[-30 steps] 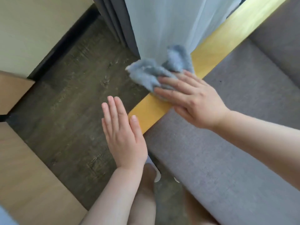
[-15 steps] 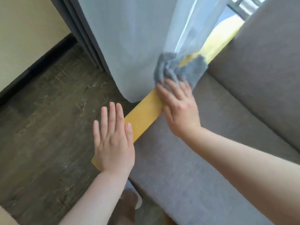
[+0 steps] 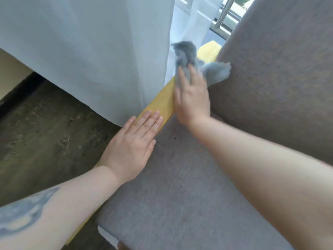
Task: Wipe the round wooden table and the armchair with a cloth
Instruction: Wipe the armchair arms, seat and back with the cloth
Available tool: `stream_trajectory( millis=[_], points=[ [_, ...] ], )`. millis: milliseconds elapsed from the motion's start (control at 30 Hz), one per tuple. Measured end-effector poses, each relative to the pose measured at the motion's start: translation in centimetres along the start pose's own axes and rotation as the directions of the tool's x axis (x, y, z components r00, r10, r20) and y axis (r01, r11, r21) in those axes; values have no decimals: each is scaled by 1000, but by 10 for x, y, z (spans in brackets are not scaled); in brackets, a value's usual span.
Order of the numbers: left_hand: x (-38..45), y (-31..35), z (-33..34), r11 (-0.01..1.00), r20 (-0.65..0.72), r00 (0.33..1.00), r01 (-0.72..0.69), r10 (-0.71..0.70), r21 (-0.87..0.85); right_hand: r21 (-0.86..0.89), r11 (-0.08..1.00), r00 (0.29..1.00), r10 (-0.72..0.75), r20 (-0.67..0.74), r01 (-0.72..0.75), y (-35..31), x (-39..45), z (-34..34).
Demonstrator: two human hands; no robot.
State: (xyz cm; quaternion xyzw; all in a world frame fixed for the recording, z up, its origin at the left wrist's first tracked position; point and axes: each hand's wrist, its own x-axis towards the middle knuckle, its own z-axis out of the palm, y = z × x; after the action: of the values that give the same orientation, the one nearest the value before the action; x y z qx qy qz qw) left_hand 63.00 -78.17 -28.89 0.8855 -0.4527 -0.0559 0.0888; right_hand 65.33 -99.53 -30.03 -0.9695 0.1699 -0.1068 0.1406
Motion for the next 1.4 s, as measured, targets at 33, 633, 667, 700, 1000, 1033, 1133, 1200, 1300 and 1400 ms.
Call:
stream_trajectory(
  millis=[33,633,667,700,1000,1033,1133,1200,1300,1400],
  points=[
    [-1,0,0,1000,-2,1000,-3,3,-12,-27,992,992,124,7,-123,8,24,-2],
    [-2,-6,5,974,-143,989,13,-46,-225,810,0,721,456,522,-587,-129,-157,-23],
    [-2,-6,5,967,-164,984,21,-64,-254,813,52,757,404,514,-580,-136,-172,-27],
    [-3,-7,4,962,-168,983,24,-72,-271,830,113,784,420,458,-546,-137,-171,-27],
    [-119,-60,35,943,142,934,333,-327,-17,726,582,924,323,206,-365,-212,-198,-7],
    [-133,-52,26,946,111,941,323,-318,-27,640,729,970,185,157,-243,-197,-201,-2],
    [-159,-14,-11,907,48,935,353,-352,-231,352,936,997,-57,58,33,-148,-179,10],
    [-171,-11,-10,883,28,908,413,-418,-223,277,960,996,-59,70,38,-151,-178,12],
    [-176,-13,-1,847,27,870,487,-493,-213,256,905,901,-392,185,341,-166,-200,7],
    [-174,-9,-2,857,31,875,479,-483,-191,140,841,818,-541,194,522,-119,-162,5]
  ],
)
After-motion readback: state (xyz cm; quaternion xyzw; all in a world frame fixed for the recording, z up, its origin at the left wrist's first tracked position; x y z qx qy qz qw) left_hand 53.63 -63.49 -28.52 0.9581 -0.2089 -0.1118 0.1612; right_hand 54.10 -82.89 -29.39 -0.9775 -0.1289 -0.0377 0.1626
